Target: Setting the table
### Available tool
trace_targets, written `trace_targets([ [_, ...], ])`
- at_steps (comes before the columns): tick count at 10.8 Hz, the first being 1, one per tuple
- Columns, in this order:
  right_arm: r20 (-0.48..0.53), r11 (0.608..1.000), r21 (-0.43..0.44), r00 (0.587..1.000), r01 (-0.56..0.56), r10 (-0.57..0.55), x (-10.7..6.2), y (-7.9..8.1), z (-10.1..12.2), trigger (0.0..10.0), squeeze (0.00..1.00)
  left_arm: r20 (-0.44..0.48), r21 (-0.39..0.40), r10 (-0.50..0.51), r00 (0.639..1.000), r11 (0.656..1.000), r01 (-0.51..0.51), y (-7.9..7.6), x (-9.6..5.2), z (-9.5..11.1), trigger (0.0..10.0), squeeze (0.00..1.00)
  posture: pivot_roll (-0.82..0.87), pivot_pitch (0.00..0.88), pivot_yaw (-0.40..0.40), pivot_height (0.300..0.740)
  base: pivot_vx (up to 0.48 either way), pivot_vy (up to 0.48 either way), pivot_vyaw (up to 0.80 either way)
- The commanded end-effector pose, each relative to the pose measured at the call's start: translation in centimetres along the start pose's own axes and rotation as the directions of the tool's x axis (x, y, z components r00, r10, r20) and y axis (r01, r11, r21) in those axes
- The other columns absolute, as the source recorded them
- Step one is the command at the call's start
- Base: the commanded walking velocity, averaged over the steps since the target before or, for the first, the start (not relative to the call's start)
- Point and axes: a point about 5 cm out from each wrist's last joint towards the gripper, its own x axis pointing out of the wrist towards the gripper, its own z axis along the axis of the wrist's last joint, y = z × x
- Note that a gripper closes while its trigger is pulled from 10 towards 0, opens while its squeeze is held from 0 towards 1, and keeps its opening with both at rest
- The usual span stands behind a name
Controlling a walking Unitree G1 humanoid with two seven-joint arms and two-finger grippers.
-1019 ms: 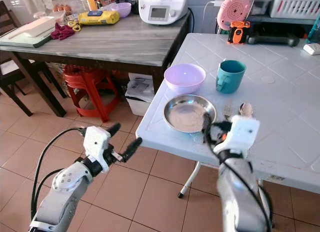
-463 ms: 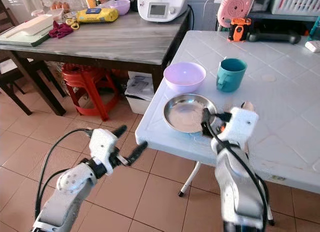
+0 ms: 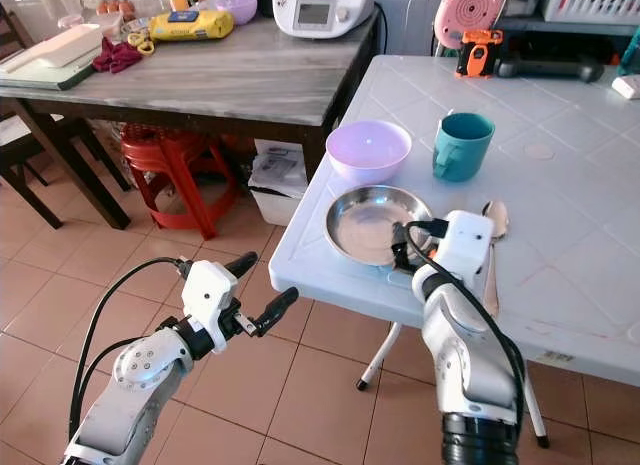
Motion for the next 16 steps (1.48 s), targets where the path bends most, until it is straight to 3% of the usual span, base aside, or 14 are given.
trace_targets([
  [1,-0.009,1.000,0.003,1.000,-0.015,0.015,0.3,0.4,0.0,10.0,0.00,0.008,0.019,0.004,1.000,1.000,-0.004,0.2,-0.3,0.3,10.0,0.00,-0.06,0.116,0.105,0.740,0.000,0.000,0.00],
  [4,-0.013,0.999,0.010,0.999,-0.032,0.032,1.2,0.6,0.2,10.0,0.00,0.009,0.022,0.010,1.000,1.000,-0.010,0.4,-0.2,0.3,10.0,0.00,-0.06,0.118,0.110,0.740,0.000,0.000,0.00],
  [5,-0.003,0.999,0.008,0.999,-0.038,0.038,1.5,0.9,0.6,0.0,0.00,0.008,0.022,0.005,1.000,1.000,-0.006,0.3,-0.2,0.3,10.0,0.00,-0.06,0.119,0.110,0.740,0.000,0.000,0.00],
  [10,-0.074,0.997,0.038,0.995,-0.062,0.065,1.7,1.2,-0.2,0.0,0.00,0.007,0.026,0.008,1.000,1.000,-0.008,0.3,-0.4,0.4,10.0,0.00,-0.05,0.119,0.105,0.740,0.000,0.000,0.00],
  [16,-0.113,0.999,0.023,0.993,-0.027,0.029,1.4,0.2,-0.8,0.0,0.00,0.029,0.022,-0.036,0.999,0.999,0.035,0.2,-0.4,0.6,10.0,0.00,-0.06,0.113,0.101,0.740,0.000,0.000,0.00],
])
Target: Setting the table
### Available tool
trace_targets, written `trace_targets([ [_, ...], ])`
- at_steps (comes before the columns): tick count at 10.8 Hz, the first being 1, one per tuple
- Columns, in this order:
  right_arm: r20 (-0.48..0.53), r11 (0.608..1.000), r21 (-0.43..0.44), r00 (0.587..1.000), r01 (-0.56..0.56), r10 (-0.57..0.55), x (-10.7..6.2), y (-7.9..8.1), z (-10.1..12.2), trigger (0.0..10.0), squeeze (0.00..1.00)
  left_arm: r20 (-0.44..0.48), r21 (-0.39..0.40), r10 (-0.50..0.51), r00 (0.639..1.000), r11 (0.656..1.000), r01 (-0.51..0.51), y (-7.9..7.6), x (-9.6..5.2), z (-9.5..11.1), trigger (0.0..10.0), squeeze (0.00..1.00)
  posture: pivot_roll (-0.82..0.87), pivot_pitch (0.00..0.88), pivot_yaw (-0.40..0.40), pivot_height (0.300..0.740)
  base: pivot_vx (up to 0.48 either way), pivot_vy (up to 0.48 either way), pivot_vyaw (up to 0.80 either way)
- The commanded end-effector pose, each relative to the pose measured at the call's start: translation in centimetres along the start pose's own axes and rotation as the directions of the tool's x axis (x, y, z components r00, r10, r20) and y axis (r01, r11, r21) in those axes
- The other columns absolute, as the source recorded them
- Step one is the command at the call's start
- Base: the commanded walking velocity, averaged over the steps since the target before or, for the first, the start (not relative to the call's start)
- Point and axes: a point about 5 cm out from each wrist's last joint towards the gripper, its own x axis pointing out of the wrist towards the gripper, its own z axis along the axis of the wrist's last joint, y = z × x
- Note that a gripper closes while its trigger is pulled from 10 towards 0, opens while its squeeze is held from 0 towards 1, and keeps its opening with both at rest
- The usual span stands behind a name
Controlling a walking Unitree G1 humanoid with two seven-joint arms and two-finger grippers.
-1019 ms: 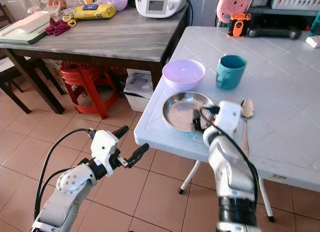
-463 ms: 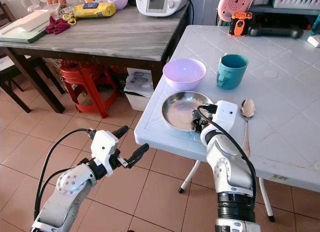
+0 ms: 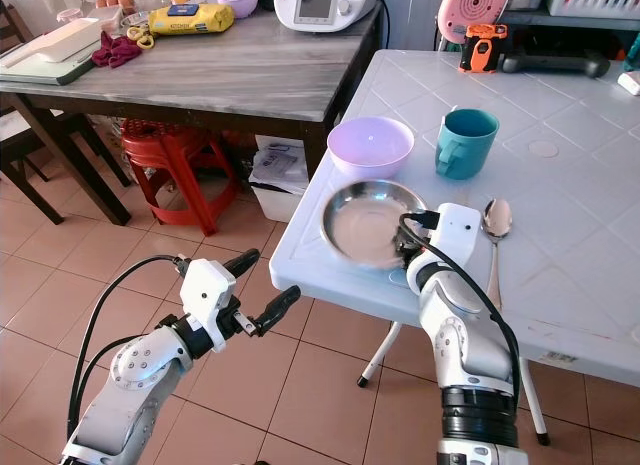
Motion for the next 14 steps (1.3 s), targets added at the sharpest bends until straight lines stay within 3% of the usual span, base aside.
trace_targets([
  [1,-0.042,1.000,0.015,0.999,0.001,-0.001,-0.1,0.0,-0.9,0.0,0.00,-0.006,0.020,-0.003,1.000,1.000,0.003,0.2,-0.4,0.0,10.0,0.00,-0.06,0.114,0.101,0.740,0.000,0.000,0.00],
  [6,-0.077,0.999,0.039,0.997,0.024,-0.021,-0.1,-0.3,-1.5,0.0,0.00,-0.006,0.027,-0.010,1.000,1.000,0.010,0.1,-0.3,0.1,10.0,0.00,-0.06,0.112,0.102,0.740,0.000,0.000,0.00],
  [9,-0.100,0.994,0.100,0.995,0.040,-0.030,-0.2,-0.6,-1.7,0.0,0.00,-0.004,0.030,-0.011,1.000,0.999,0.011,0.1,-0.1,0.1,10.0,0.00,-0.06,0.110,0.105,0.740,0.000,0.000,0.00],
  [10,-0.058,0.991,0.133,0.998,0.016,-0.009,-0.5,-0.2,-1.3,0.0,0.00,-0.001,0.037,0.002,1.000,0.999,-0.001,0.3,-0.1,0.2,10.0,0.00,-0.06,0.108,0.106,0.740,0.000,0.000,0.00],
  [12,0.035,0.984,0.179,0.999,-0.005,-0.001,-1.5,0.1,-0.9,0.0,0.00,0.012,0.048,0.086,0.996,0.995,-0.086,1.2,0.1,0.4,10.0,0.00,-0.06,0.107,0.106,0.740,0.000,0.000,0.00],
  [14,0.078,0.993,0.118,0.997,-0.025,0.016,-2.8,0.9,-1.5,0.0,0.00,0.019,0.052,0.299,0.954,0.953,-0.300,3.1,0.3,0.5,10.0,0.00,-0.07,0.102,0.111,0.740,0.000,0.000,0.00],
])
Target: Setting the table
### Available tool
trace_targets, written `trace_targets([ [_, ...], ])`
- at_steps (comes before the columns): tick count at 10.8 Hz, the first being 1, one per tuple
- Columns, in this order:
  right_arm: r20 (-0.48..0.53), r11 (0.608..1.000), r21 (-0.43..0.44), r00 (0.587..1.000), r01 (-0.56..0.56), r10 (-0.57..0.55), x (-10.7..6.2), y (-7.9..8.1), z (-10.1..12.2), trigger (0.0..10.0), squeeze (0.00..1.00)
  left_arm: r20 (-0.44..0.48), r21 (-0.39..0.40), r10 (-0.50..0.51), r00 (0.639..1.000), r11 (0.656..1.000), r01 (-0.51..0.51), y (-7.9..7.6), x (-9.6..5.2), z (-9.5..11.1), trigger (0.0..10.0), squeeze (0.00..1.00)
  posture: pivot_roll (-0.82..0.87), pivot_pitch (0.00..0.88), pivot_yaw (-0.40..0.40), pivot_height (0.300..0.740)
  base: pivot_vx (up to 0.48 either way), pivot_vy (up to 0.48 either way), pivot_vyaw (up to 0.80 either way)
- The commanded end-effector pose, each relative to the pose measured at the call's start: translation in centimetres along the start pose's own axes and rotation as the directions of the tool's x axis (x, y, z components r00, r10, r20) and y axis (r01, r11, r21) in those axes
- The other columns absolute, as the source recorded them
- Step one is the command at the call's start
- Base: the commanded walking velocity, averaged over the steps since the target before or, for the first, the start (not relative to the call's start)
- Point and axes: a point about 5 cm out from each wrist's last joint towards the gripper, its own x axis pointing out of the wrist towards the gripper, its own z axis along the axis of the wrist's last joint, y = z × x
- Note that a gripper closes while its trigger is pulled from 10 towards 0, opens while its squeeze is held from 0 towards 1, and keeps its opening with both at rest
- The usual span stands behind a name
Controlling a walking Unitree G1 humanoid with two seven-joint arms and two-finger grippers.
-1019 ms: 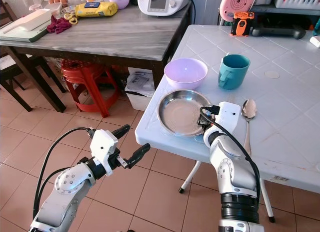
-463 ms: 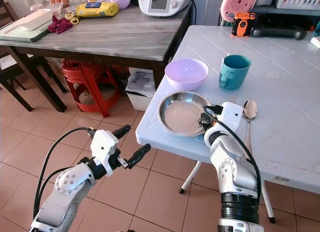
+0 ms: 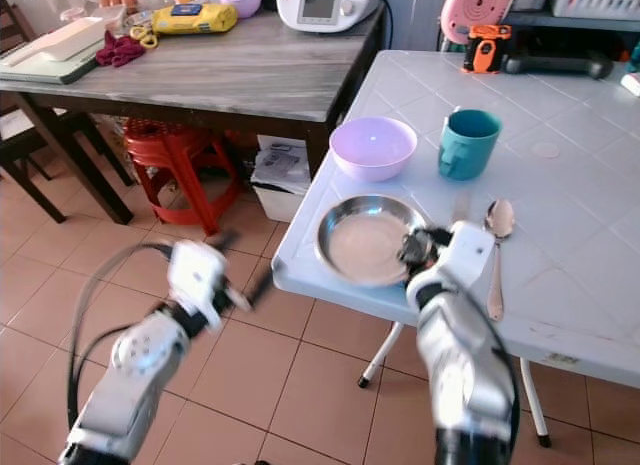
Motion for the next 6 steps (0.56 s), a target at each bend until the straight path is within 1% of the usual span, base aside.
trace_targets([
  [1,0.021,1.000,-0.020,1.000,-0.019,0.019,-0.4,0.8,-0.1,0.0,0.00,-0.027,-0.009,0.065,0.998,0.998,-0.066,0.8,-0.1,-0.5,10.0,0.00,-0.07,0.100,0.117,0.740,0.000,0.000,0.00],
  [2,0.102,0.999,-0.009,0.993,-0.052,0.052,-1.1,1.7,0.7,0.4,0.00,-0.028,-0.023,0.112,0.993,0.993,-0.112,1.3,-0.2,-0.6,10.0,0.00,-0.07,0.099,0.120,0.740,0.000,0.000,0.00],
  [3,0.174,0.998,0.017,0.983,-0.062,0.058,-1.6,2.0,1.5,4.0,0.00,-0.031,-0.034,0.133,0.991,0.990,-0.134,1.6,0.0,-0.6,10.0,0.00,-0.07,0.097,0.124,0.740,0.000,0.000,0.00],
  [4,0.196,0.998,-0.003,0.978,-0.067,0.066,-1.8,2.3,1.8,10.0,0.00,-0.032,-0.040,0.146,0.989,0.988,-0.147,1.8,0.2,-0.5,10.0,0.00,-0.08,0.096,0.124,0.740,0.000,0.000,0.00],
  [6,0.230,0.997,-0.063,0.971,-0.046,0.059,-2.2,2.5,2.3,10.0,0.00,-0.029,-0.047,0.155,0.987,0.987,-0.157,2.0,0.5,-0.4,10.0,0.00,-0.08,0.098,0.125,0.740,0.000,0.000,0.00],
])
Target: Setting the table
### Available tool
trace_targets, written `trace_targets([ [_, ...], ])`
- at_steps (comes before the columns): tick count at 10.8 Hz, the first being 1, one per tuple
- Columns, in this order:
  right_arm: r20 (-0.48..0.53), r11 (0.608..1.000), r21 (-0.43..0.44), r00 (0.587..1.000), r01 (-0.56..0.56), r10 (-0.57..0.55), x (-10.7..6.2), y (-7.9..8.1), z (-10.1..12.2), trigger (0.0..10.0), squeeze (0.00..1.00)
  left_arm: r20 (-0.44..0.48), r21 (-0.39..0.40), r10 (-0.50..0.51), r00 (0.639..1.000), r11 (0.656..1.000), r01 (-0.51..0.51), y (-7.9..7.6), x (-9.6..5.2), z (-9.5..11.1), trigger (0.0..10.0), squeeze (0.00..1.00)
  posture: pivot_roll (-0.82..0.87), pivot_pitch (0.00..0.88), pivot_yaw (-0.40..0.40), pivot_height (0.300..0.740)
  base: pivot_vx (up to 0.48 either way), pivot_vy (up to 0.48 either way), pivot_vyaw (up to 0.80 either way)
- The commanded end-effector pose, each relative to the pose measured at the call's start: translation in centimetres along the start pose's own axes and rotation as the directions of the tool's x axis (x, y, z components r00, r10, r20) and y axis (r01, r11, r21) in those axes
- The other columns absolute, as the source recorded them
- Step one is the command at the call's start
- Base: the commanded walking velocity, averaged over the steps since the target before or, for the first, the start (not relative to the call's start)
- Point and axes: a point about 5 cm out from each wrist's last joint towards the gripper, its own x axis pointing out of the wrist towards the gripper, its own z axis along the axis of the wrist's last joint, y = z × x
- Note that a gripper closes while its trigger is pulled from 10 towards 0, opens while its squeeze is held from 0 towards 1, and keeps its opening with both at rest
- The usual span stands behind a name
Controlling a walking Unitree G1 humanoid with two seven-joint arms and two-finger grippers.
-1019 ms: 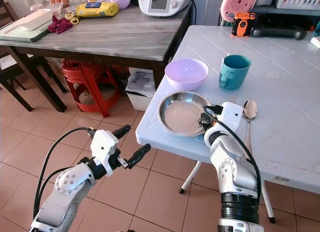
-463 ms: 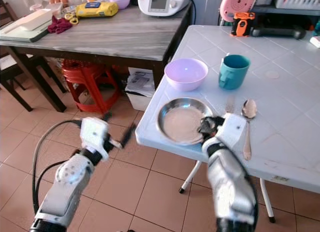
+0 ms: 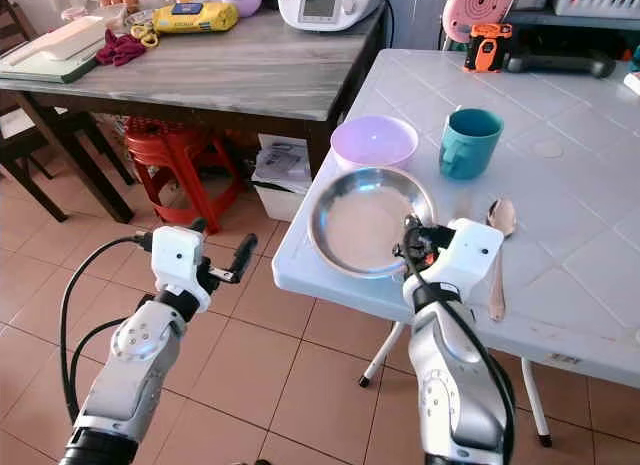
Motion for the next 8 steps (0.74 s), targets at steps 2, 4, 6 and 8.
trace_targets([
  [2,0.025,1.000,-0.007,1.000,0.003,-0.003,-0.20,0.23,0.40,10.0,0.00,-0.019,-0.017,0.023,1.000,1.000,-0.023,0.55,0.03,-0.31,10.0,0.00,-0.08,0.096,0.124,0.740,0.000,0.000,-0.45],
  [4,0.032,1.000,-0.012,0.999,-0.014,0.015,-0.16,0.59,0.48,10.0,0.00,-0.019,-0.024,0.021,1.000,0.999,-0.021,0.43,0.08,-0.35,10.0,0.00,-0.08,0.096,0.121,0.740,0.000,0.120,-0.21],
  [6,0.032,1.000,-0.016,0.999,-0.021,0.022,-0.17,0.81,0.43,10.0,0.00,-0.020,-0.027,0.008,1.000,1.000,-0.009,0.25,0.06,-0.42,10.0,0.00,-0.08,0.098,0.122,0.740,0.000,0.306,0.00],
  [8,0.030,1.000,-0.020,0.999,-0.020,0.021,-0.21,0.72,0.33,10.0,0.00,-0.019,-0.025,0.006,1.000,1.000,-0.007,0.18,0.05,-0.44,10.0,0.00,-0.08,0.096,0.125,0.740,0.000,0.328,0.00],
])
